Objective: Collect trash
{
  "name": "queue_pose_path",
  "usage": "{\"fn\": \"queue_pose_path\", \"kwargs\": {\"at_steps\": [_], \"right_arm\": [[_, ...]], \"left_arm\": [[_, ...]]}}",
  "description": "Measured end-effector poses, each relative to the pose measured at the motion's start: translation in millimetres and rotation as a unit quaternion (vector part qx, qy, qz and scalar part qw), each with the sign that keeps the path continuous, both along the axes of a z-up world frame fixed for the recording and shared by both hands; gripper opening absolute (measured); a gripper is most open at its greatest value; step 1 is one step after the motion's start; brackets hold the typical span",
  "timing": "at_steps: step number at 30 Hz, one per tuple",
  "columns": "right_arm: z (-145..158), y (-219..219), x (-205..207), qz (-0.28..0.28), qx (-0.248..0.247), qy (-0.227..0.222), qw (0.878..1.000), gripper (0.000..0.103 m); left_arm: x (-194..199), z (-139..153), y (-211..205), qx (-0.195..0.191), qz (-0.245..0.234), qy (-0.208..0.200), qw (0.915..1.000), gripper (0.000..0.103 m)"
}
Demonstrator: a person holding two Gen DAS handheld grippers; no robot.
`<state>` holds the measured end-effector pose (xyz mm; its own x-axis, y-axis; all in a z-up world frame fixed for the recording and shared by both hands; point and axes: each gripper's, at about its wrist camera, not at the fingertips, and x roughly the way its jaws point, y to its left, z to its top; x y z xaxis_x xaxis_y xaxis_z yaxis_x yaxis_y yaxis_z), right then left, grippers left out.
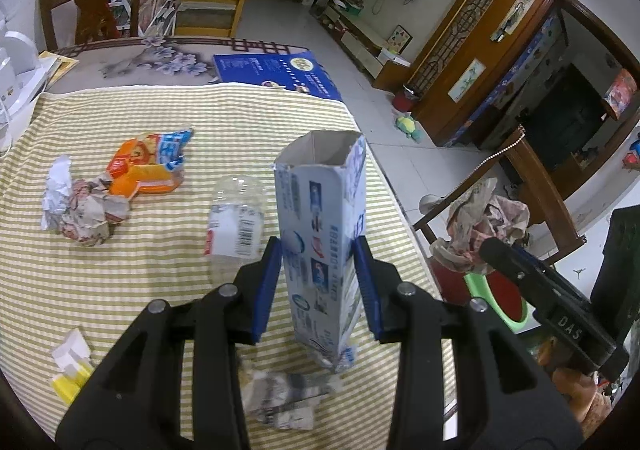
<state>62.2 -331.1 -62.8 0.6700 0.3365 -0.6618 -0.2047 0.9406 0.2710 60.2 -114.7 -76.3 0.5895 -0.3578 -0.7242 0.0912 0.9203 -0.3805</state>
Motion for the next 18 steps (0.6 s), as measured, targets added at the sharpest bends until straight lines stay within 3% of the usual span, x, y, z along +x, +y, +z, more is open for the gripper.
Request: {"fn": "queue_pose_path", "kwargs": {"at_steps": [18], "right_arm": [[3,-101,-12,-0.054,0.013,-0.011,0.998,0.047]], "left_arm": [[9,12,-107,0.005,-0.061,-0.013,0.998,0.036]]}}
